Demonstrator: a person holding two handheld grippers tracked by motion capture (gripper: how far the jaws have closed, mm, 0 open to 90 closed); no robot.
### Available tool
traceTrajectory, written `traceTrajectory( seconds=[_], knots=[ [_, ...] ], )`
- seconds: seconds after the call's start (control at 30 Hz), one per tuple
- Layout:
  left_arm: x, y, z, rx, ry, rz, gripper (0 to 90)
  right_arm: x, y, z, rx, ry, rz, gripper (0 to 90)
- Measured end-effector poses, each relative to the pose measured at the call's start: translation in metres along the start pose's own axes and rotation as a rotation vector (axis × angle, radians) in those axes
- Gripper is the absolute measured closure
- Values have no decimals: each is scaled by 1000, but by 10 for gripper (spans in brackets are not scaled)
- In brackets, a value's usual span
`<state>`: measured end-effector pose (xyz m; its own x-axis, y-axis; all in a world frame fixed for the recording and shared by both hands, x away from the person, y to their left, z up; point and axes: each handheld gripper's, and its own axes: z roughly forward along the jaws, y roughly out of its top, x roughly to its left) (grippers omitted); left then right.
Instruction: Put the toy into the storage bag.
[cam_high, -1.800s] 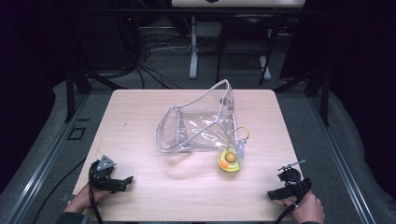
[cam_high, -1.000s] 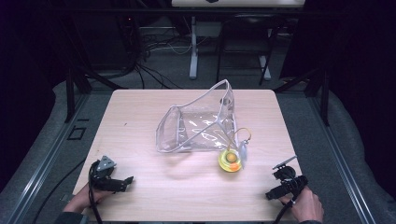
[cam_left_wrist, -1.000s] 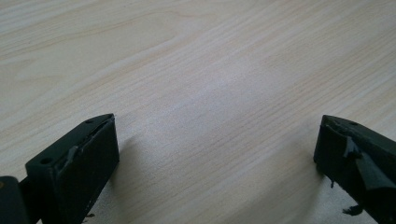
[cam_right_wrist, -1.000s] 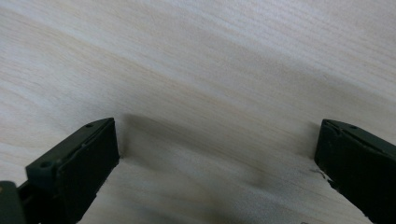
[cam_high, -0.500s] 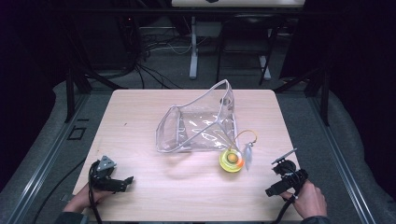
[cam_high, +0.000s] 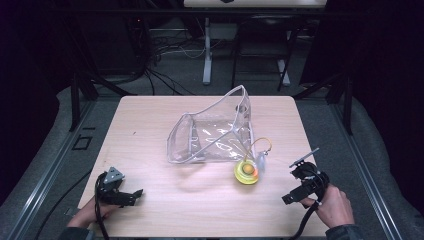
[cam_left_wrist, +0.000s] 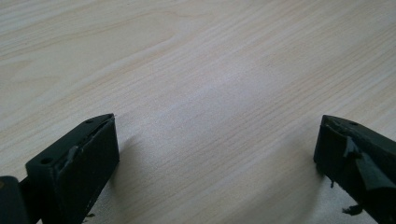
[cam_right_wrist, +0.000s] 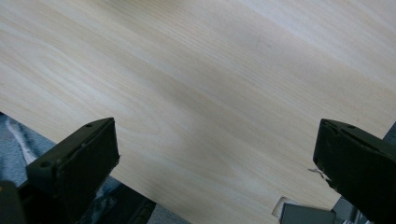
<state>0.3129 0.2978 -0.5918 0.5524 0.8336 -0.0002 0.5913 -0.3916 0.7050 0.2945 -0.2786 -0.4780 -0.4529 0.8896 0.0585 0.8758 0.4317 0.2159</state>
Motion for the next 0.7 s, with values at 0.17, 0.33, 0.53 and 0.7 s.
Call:
traceTrajectory(
  seconds=[0.17,0.33,0.53,0.7],
  knots=[
    [0,0,0,0,-1,1,3,4,9,-13,-1,19,-24,0],
    [0,0,0,-1,-1,1,3,10,20,-24,-3,36,-49,0],
    [0,0,0,-1,-1,1,3,13,35,-30,0,53,-80,0],
    [0,0,0,-2,-2,2,3,19,45,-39,-12,70,-95,0]
  ],
)
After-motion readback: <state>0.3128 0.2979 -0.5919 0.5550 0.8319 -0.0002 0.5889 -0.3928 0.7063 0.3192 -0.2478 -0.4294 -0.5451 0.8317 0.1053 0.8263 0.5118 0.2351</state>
